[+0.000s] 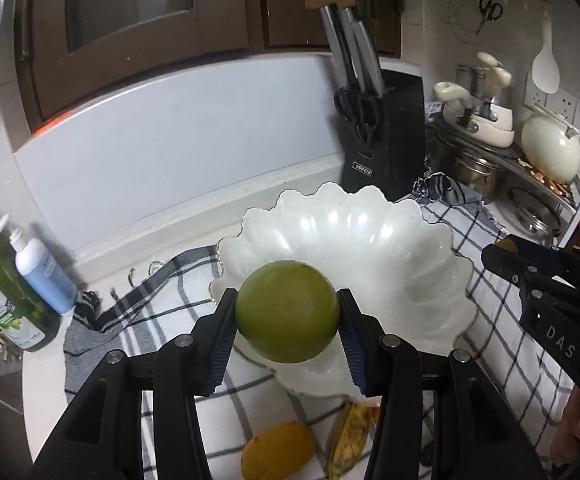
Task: Organize fruits
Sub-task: 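Carry both fruits into the white bowl and open both tools, then withdraw both open tools from the bowl back toward the fruits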
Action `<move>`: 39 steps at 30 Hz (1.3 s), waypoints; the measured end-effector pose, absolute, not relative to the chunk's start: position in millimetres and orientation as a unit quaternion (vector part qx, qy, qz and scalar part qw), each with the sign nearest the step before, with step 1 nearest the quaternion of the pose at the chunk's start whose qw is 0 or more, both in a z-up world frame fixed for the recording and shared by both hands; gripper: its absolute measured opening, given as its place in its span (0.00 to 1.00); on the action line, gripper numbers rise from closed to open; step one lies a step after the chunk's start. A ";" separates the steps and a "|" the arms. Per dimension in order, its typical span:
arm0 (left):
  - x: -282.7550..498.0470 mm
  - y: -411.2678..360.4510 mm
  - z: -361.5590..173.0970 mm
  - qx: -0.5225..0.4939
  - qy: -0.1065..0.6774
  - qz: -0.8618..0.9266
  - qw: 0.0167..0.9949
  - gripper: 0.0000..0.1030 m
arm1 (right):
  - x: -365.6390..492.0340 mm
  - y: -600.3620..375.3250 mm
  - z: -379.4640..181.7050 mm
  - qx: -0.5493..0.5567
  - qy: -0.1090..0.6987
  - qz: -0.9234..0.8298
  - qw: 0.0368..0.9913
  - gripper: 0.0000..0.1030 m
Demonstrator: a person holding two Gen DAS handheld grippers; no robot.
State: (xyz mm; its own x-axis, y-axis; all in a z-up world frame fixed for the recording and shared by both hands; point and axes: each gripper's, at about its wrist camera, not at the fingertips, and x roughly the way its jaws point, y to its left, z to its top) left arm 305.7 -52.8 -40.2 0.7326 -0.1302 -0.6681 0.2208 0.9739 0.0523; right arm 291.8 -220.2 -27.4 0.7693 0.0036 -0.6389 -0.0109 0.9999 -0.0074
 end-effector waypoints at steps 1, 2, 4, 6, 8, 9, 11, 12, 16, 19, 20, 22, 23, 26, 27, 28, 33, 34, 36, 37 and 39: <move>309.3 -53.5 -42.6 0.065 0.354 -0.094 0.928 0.47 | 296.1 -221.2 -30.7 -0.004 0.342 0.005 0.940 0.24; 312.8 -53.8 -45.3 0.064 0.356 -0.094 0.927 0.47 | 300.3 -222.0 -34.0 -0.003 0.345 0.004 0.939 0.24; 321.4 -55.3 -51.5 0.064 0.362 -0.093 0.925 0.47 | 309.7 -224.3 -42.1 -0.001 0.351 0.004 0.936 0.24; 329.6 -56.5 -58.4 0.064 0.369 -0.090 0.923 0.47 | 319.1 -227.4 -51.3 0.002 0.360 0.001 0.933 0.24; 335.2 -58.1 -65.0 0.065 0.374 -0.090 0.921 0.47 | 327.9 -229.9 -60.2 0.006 0.371 0.004 0.928 0.24; 337.5 -58.8 -67.6 0.065 0.376 -0.090 0.920 0.47 | 333.0 -230.8 -65.7 0.007 0.378 0.004 0.926 0.24; 342.2 -59.0 -73.7 0.064 0.381 -0.090 0.918 0.47 | 338.3 -231.3 -72.3 0.008 0.385 0.002 0.923 0.24; 343.9 -58.8 -75.7 0.062 0.383 -0.090 0.917 0.47 | 341.3 -231.8 -75.9 0.010 0.390 0.003 0.921 0.24; 349.4 -58.4 -83.6 0.057 0.394 -0.090 0.913 0.47 | 347.5 -232.2 -86.1 0.014 0.402 0.006 0.915 0.24; 349.7 -59.8 -87.3 0.060 0.399 -0.090 0.910 0.47 | 351.3 -232.0 -91.0 0.015 0.409 0.008 0.912 0.24; 349.7 -59.9 -88.5 0.060 0.402 -0.092 0.909 0.47 | 352.2 -231.7 -92.2 0.015 0.411 0.010 0.911 0.24; 349.8 -60.3 -91.1 0.057 0.409 -0.093 0.906 0.47 | 352.5 -231.7 -94.1 0.016 0.414 0.010 0.910 0.25; 349.5 -60.1 -92.0 0.055 0.412 -0.090 0.905 0.47 | 352.2 -232.0 -94.3 0.016 0.413 0.009 0.910 0.28; 345.2 -60.0 -91.1 0.055 0.404 -0.080 0.910 0.61 | 349.5 -233.5 -91.5 0.015 0.405 -0.003 0.914 0.46; 343.6 -59.9 -89.4 0.056 0.399 -0.078 0.912 0.64 | 347.7 -233.8 -89.5 0.012 0.399 -0.009 0.917 0.50; 342.7 -59.9 -87.5 0.056 0.396 -0.075 0.914 0.67 | 345.7 -234.4 -87.4 0.011 0.394 -0.013 0.919 0.58; 338.1 -59.2 -75.7 0.068 0.384 -0.063 0.918 0.75 | 336.5 -236.2 -73.4 0.008 0.371 -0.030 0.928 0.76; 336.6 -58.6 -73.3 0.069 0.381 -0.061 0.920 0.79 | 334.8 -236.9 -71.0 0.007 0.367 -0.034 0.930 0.82; 333.7 -56.7 -68.3 0.069 0.378 -0.056 0.922 0.84 | 330.8 -236.9 -65.0 0.004 0.358 -0.044 0.933 0.87; 332.3 -55.5 -66.7 0.069 0.376 -0.054 0.922 0.86 | 328.7 -236.5 -62.1 0.002 0.355 -0.047 0.934 0.88; 328.4 -54.0 -62.0 0.067 0.373 -0.052 0.924 0.87 | 324.7 -235.6 -57.7 0.001 0.352 -0.049 0.935 0.89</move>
State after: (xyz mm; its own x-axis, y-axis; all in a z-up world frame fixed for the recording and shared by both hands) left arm 328.4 -54.0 -62.0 0.7162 -0.0470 -0.6963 0.1466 0.9856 0.0843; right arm 324.7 -235.6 -57.7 0.7469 -0.0912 -0.6587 0.0926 0.9952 -0.0327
